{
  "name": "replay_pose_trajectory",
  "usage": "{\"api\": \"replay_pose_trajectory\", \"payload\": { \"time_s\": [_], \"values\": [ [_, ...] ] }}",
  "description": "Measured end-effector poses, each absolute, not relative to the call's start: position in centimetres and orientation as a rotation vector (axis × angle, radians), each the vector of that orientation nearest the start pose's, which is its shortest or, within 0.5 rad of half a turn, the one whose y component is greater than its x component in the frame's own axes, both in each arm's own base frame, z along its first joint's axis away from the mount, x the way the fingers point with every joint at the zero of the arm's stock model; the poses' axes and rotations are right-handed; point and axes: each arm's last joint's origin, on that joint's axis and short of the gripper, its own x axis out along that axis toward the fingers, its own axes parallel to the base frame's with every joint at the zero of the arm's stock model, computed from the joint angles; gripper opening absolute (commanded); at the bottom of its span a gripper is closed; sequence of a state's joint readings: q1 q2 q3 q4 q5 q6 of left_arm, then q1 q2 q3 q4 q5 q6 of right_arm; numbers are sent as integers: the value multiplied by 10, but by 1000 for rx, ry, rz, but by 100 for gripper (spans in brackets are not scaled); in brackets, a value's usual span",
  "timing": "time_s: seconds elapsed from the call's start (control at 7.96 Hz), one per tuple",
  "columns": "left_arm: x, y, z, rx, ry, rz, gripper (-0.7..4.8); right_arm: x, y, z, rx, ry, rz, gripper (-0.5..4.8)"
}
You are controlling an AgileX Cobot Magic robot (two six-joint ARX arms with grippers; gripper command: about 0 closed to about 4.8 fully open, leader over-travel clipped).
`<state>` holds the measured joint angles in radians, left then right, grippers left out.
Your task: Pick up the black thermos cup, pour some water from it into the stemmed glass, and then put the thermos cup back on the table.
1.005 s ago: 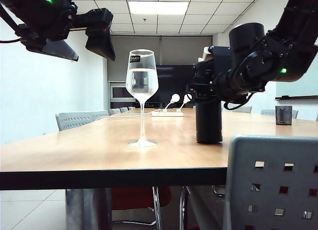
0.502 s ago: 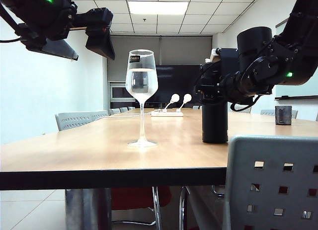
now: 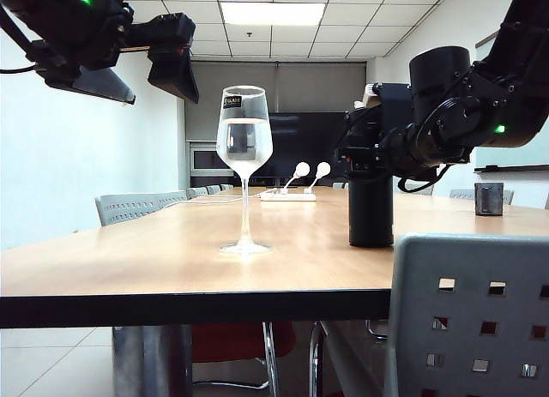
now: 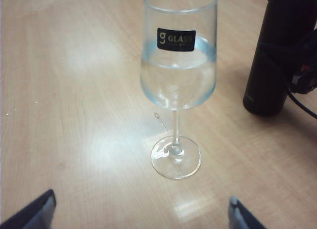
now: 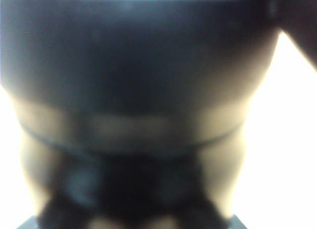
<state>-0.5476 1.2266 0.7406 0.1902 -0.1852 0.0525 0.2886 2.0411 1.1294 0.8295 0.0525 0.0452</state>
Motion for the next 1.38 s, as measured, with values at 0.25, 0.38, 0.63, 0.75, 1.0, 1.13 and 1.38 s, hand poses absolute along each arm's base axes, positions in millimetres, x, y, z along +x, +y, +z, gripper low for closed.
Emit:
{"api": "replay_pose_trajectory", "payload": {
  "time_s": [0.25,0.38,0.63,0.75,1.0,1.13,1.38],
  "values": [
    [231,-135,263,158,268,-367,479,416,122,176,34,69,235,473],
    [231,-135,263,159,268,-367,479,415,122,180,35,66,235,473],
    [231,-133,264,164,262,-316,479,401,117,175,27,114,233,473],
    [230,-132,266,161,254,-307,479,392,115,169,22,141,231,472],
    [201,-114,298,127,171,-304,479,314,91,209,35,67,229,472],
    [172,-96,317,114,141,-305,479,276,82,264,40,45,285,472],
    [140,-77,336,80,58,-302,479,229,68,313,55,-61,291,471]
  ]
}}
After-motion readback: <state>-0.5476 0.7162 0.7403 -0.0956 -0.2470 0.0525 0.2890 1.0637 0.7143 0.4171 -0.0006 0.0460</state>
